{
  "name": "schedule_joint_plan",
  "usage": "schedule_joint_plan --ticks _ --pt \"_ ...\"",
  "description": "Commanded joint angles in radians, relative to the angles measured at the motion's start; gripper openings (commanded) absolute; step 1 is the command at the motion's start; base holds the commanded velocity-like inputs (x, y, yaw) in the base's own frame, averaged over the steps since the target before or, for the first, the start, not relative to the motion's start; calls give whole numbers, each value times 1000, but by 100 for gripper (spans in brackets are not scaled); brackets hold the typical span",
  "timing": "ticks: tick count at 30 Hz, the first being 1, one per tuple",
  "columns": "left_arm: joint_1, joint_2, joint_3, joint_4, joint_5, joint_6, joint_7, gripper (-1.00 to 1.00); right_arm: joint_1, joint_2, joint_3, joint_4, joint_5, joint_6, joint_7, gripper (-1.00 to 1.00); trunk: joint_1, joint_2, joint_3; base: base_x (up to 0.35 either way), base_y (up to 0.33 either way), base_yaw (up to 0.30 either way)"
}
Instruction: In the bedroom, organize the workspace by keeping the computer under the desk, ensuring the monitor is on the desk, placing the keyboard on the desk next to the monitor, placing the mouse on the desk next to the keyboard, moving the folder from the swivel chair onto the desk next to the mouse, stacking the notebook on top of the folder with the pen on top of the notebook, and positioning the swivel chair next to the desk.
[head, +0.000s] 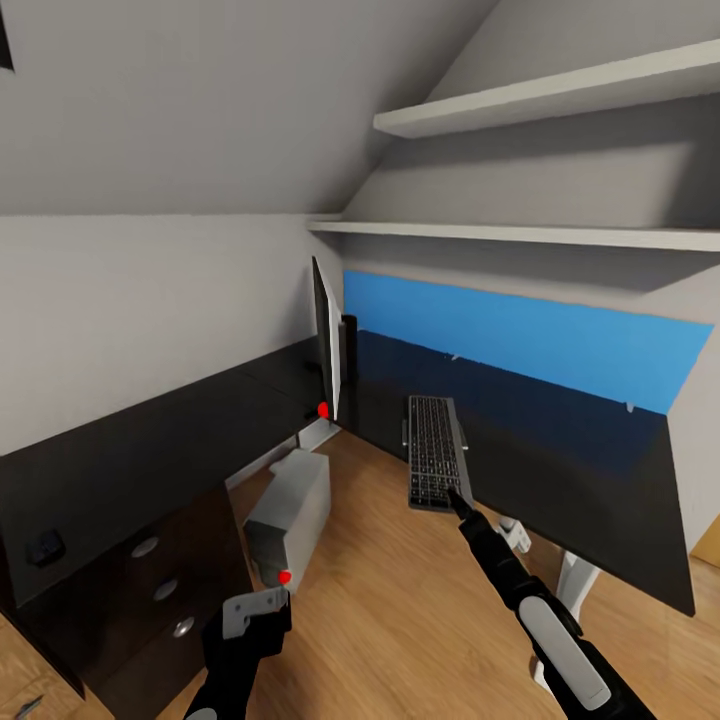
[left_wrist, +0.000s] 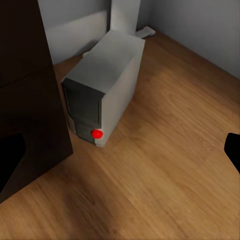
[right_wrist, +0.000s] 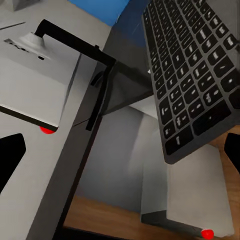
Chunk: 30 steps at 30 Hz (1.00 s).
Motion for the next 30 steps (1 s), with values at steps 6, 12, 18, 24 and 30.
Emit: schedule_joint_plan --ticks 6,12,18,24,30 --pt "0 0 -1 -2 8 3 7 100 -1 -1 1 3 -9 -7 7 100 23 -43 -20 0 0 0" --pt "0 0 -1 -2 8 3 7 100 -1 -1 1 5 -10 -5 6 100 46 -85 -38 0 0 0" --pt "0 0 -1 -2 8 3 7 100 -1 -1 1 5 -11 -3 6 100 69 -127 -57 0 0 0" --pt "0 0 -1 -2 8 3 7 100 -1 -1 3 5 -12 -1 3 100 92 -169 -76 0 0 0" --pt "0 0 -1 -2 8 3 7 100 -1 2 5 5 -11 -6 -8 100 115 -211 -95 0 0 0"
